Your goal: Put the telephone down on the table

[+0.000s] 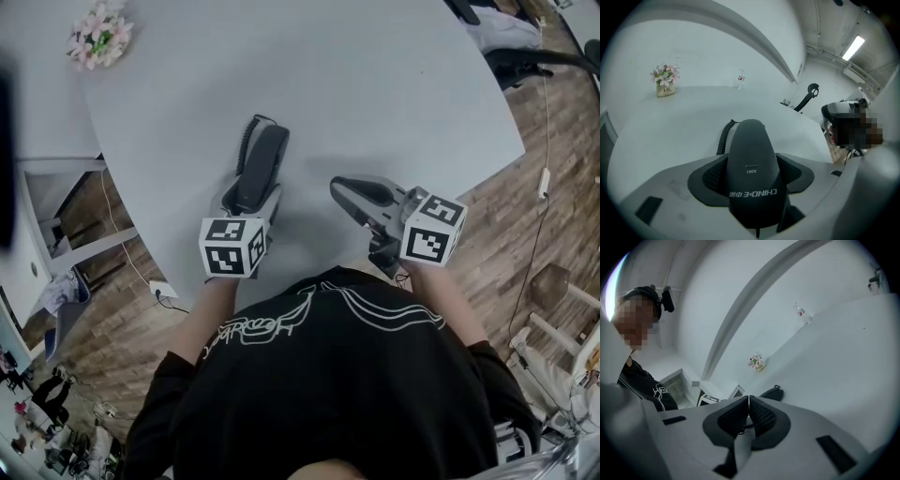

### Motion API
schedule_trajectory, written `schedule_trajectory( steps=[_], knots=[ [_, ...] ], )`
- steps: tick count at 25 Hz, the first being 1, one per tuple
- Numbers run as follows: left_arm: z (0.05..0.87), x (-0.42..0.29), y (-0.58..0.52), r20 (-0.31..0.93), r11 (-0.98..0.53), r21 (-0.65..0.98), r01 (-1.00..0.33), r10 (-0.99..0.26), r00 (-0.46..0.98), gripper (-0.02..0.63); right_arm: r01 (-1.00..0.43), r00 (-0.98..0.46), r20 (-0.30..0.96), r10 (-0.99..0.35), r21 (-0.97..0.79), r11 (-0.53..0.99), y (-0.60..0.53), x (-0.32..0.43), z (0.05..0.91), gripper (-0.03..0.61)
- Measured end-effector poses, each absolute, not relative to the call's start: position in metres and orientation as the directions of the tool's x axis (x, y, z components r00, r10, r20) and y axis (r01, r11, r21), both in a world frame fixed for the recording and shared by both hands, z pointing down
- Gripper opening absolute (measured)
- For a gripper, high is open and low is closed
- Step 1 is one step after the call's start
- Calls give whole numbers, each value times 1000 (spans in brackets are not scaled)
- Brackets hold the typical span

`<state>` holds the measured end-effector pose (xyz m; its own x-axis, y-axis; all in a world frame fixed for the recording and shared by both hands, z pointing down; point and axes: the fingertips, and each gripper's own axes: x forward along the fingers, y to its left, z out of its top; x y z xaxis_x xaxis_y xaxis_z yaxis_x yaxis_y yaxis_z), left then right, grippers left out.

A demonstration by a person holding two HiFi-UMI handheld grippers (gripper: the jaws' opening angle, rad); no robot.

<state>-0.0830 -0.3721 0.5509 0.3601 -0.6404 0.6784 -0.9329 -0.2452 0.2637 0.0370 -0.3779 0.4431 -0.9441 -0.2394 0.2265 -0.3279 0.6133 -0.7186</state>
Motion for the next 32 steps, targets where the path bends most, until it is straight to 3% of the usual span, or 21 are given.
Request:
schedule_trajectory(
  steps=[15, 19, 24, 32],
  knots=[
    [569, -77, -364, 734, -331, -74, -941, -657, 173, 285, -297, -955, 227, -192, -716, 631, -373, 26, 448, 40],
    [568, -73, -363, 724, -350, -67, -934, -662, 196, 285, -297, -955, 238, -179, -716, 632, -367, 25, 451, 39],
    [559, -68, -363, 683, -363, -23, -932, -686, 250, 345, -281, -959, 233, -162, -715, 640, -363, 21, 448, 40],
    [509, -94, -334, 582, -252, 160, -954, -757, 298, 351, -268, -963, 221, -156, -703, 659, -336, 24, 437, 40]
  ],
)
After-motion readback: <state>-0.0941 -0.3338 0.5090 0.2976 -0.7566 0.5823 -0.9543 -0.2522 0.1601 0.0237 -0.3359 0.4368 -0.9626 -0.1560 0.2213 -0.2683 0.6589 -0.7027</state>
